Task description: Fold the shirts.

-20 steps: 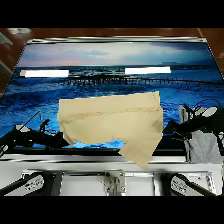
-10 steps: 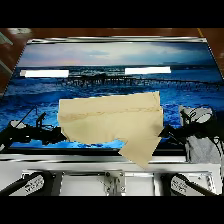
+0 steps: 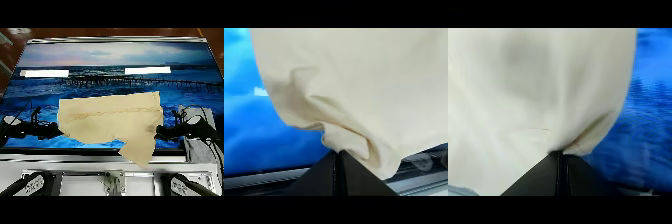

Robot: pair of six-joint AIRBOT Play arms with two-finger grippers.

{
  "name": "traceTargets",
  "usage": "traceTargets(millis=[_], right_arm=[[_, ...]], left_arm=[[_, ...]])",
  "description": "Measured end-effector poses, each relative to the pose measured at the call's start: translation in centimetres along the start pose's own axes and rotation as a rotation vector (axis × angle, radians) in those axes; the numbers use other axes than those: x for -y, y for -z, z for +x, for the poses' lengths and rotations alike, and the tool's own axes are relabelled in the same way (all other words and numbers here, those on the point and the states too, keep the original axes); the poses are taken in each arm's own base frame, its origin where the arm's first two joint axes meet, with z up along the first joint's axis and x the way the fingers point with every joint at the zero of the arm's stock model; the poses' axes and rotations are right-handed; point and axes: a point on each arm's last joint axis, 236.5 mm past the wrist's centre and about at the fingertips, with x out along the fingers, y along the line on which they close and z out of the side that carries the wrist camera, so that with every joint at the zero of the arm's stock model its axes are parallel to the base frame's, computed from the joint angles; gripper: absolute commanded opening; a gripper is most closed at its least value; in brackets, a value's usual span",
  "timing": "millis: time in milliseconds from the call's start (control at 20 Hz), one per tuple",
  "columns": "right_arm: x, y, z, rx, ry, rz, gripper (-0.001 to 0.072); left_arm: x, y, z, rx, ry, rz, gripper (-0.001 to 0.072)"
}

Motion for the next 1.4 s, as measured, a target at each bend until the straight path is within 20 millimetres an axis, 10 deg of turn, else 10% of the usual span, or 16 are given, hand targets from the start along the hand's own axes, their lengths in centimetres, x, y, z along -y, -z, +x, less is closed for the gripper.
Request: traceTargets(millis=[650,1050,1100,1150,1200,1400], right_arm=[[-13.0,-17.4,-14.2,0.598,-0.085,-0.261,0.0062],[-11.9,-24.4,-10.6,0.581,-0.092,-0.172,0.0096],[-11.4,-24.7,-9.5,0.561,-0.090,-0.156,0.0326],[-10.9,-24.9,-8.6,0.544,-0.087,-0.143,0.0657],[-10.4,-25.0,-7.8,0.529,-0.083,-0.134,0.0683],[-7.7,-25.0,-7.4,0.483,-0.020,-0.138,0.0682]], left_arm=[[3.3,-12.4,-10.0,0.395,-0.059,0.123,0.0032],[1.0,-17.6,-6.0,0.425,-0.047,0.013,0.0038],[1.0,-18.1,-5.3,0.430,-0.033,-0.005,0.0121],[1.1,-18.5,-4.5,0.430,-0.020,-0.020,0.0401],[1.3,-18.7,-3.9,0.426,-0.011,-0.022,0.0689],[0.9,-19.7,-3.2,0.436,-0.002,-0.028,0.0703]])
